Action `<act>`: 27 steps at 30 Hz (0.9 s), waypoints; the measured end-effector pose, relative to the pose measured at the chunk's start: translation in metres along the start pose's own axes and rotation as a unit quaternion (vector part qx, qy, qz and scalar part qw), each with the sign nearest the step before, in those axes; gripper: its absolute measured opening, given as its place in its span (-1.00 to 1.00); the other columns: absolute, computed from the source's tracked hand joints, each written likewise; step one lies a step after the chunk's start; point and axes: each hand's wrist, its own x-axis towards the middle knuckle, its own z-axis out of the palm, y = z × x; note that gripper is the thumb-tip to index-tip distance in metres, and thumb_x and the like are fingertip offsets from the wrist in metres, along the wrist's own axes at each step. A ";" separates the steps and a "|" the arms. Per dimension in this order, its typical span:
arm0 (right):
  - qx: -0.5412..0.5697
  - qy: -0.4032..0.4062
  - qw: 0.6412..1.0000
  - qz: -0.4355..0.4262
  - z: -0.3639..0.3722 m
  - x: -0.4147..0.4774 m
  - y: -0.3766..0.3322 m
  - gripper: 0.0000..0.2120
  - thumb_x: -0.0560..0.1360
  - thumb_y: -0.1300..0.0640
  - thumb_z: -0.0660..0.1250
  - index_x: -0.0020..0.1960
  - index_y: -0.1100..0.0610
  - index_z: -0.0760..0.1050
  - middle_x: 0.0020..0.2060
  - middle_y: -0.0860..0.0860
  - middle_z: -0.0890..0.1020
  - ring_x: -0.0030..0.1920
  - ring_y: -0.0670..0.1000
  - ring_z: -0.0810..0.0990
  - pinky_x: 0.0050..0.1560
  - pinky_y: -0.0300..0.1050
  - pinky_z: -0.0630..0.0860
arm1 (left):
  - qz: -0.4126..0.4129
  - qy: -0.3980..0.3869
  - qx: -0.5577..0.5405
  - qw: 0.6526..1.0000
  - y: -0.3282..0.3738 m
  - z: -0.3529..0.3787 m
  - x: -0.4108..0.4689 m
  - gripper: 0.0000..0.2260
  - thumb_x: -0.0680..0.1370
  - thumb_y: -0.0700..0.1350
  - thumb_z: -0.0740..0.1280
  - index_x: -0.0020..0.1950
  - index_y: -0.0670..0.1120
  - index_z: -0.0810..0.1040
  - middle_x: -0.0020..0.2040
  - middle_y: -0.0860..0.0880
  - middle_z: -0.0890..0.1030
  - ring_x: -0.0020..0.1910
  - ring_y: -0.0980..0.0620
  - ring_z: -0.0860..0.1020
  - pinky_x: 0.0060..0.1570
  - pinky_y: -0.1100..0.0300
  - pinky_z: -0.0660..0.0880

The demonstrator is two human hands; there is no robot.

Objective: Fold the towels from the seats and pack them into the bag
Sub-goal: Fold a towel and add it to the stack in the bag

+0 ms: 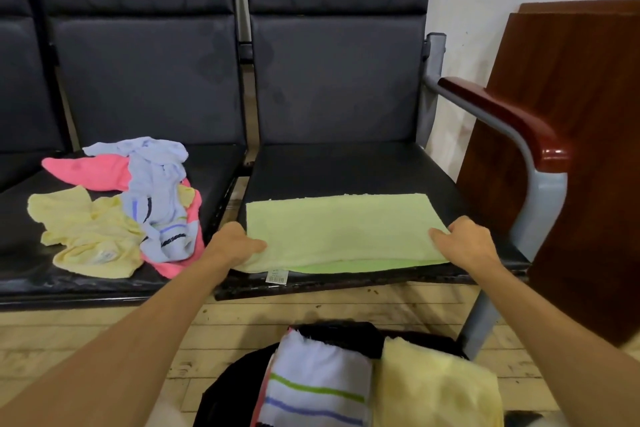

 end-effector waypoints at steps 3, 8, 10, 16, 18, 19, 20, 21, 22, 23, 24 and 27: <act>-0.095 -0.048 0.994 0.007 -0.001 -0.002 -0.011 -0.66 0.53 -0.19 0.23 -0.06 0.11 0.41 -0.11 0.07 0.56 0.01 0.14 0.54 0.05 0.04 0.52 | 0.007 -0.001 -0.066 0.998 0.004 -0.001 -0.005 -0.85 0.51 -0.15 0.37 -0.03 -0.20 0.47 -0.06 -0.13 0.52 -0.09 -0.07 0.48 -0.11 0.15 0.38; 0.000 -0.101 0.995 0.025 -0.006 -0.015 -0.030 -0.65 0.56 -0.10 0.23 0.05 0.20 0.50 -0.04 0.09 0.57 0.06 0.16 0.53 0.00 0.00 0.41 | -0.025 -0.011 -0.336 0.941 0.016 -0.014 -0.023 -0.98 0.53 -0.29 0.29 -0.10 -0.21 0.47 -0.08 -0.19 0.54 -0.15 -0.09 0.52 -0.14 0.10 0.47; 0.195 -0.099 0.975 0.047 -0.007 -0.016 -0.031 -0.70 0.54 0.03 0.30 0.10 0.26 0.53 -0.06 0.14 0.62 -0.02 0.15 0.59 -0.04 0.02 0.49 | -0.050 -0.023 -0.430 0.901 0.018 -0.020 -0.029 -0.88 0.52 -0.32 0.29 0.05 -0.29 0.48 -0.05 -0.23 0.55 -0.17 -0.10 0.54 -0.21 0.10 0.51; 0.493 -0.127 0.843 0.174 -0.003 -0.013 -0.018 -0.54 0.53 0.10 0.38 0.36 0.24 0.38 0.10 0.18 0.63 0.00 0.13 0.65 -0.21 -0.02 0.57 | -0.043 -0.017 -0.511 0.858 0.034 -0.021 -0.043 -0.80 0.59 -0.18 0.28 0.18 -0.24 0.50 -0.06 -0.16 0.59 -0.19 -0.03 0.57 -0.24 0.16 0.51; 0.505 -0.127 0.832 0.190 -0.002 -0.014 -0.017 -0.55 0.55 0.12 0.37 0.37 0.24 0.38 0.09 0.17 0.63 -0.03 0.11 0.65 -0.26 -0.02 0.55 | -0.032 -0.022 -0.515 0.857 0.048 -0.017 -0.045 -0.85 0.61 -0.14 0.25 0.10 -0.19 0.50 -0.12 -0.11 0.58 -0.21 0.01 0.56 -0.32 0.21 0.47; 0.507 -0.133 0.829 0.195 -0.002 -0.014 -0.017 -0.59 0.55 0.14 0.36 0.35 0.24 0.39 0.09 0.17 0.63 -0.05 0.11 0.64 -0.27 -0.02 0.54 | -0.027 -0.026 -0.513 0.858 0.056 -0.014 -0.045 -0.86 0.62 -0.13 0.24 0.09 -0.17 0.50 -0.13 -0.09 0.57 -0.21 0.02 0.56 -0.33 0.21 0.46; 0.509 -0.141 0.825 0.200 -0.004 -0.014 -0.017 -0.63 0.56 0.16 0.35 0.32 0.23 0.41 0.08 0.17 0.62 -0.05 0.11 0.63 -0.26 -0.02 0.53 | -0.022 -0.034 -0.508 0.861 0.066 -0.012 -0.046 -0.85 0.62 -0.12 0.23 0.13 -0.16 0.49 -0.10 -0.09 0.57 -0.19 0.01 0.56 -0.32 0.19 0.46; 0.513 -0.152 0.820 0.204 -0.006 -0.015 -0.018 -0.66 0.56 0.17 0.34 0.30 0.22 0.43 0.08 0.17 0.62 -0.05 0.11 0.63 -0.24 -0.01 0.54 | -0.014 -0.043 -0.500 0.865 0.077 -0.007 -0.045 -0.81 0.62 -0.13 0.23 0.19 -0.17 0.48 -0.08 -0.10 0.57 -0.17 0.00 0.56 -0.31 0.18 0.47; 0.519 -0.160 0.814 0.208 -0.008 -0.016 -0.018 -0.69 0.56 0.19 0.33 0.28 0.22 0.45 0.06 0.17 0.62 -0.04 0.12 0.63 -0.22 0.00 0.55 | -0.007 -0.052 -0.486 0.872 0.089 -0.003 -0.045 -0.78 0.62 -0.13 0.23 0.23 -0.17 0.47 -0.05 -0.11 0.57 -0.16 -0.02 0.55 -0.29 0.16 0.47; 0.527 -0.167 0.807 0.210 -0.009 -0.017 -0.018 -0.72 0.56 0.21 0.33 0.25 0.21 0.46 0.04 0.17 0.62 -0.04 0.12 0.63 -0.20 0.01 0.55 | 0.000 -0.061 -0.472 0.880 0.100 0.003 -0.046 -0.76 0.61 -0.13 0.23 0.26 -0.17 0.47 -0.03 -0.13 0.56 -0.14 -0.04 0.55 -0.27 0.12 0.49; 0.533 -0.170 0.802 0.209 -0.010 -0.018 -0.018 -0.74 0.55 0.22 0.33 0.23 0.22 0.48 0.02 0.17 0.62 -0.03 0.13 0.63 -0.18 0.02 0.56 | 0.001 -0.066 -0.456 0.888 0.111 0.011 -0.045 -0.75 0.60 -0.14 0.24 0.26 -0.16 0.47 0.00 -0.15 0.55 -0.11 -0.08 0.55 -0.22 0.10 0.51; 0.555 -0.181 0.787 0.201 -0.013 -0.020 -0.017 -0.82 0.55 0.25 0.33 0.14 0.23 0.52 -0.02 0.18 0.63 0.01 0.15 0.62 -0.05 0.06 0.58 | -0.004 -0.088 -0.398 0.913 0.143 0.038 -0.047 -0.85 0.57 -0.13 0.26 0.10 -0.13 0.50 0.04 -0.19 0.54 -0.04 -0.16 0.54 -0.05 0.03 0.49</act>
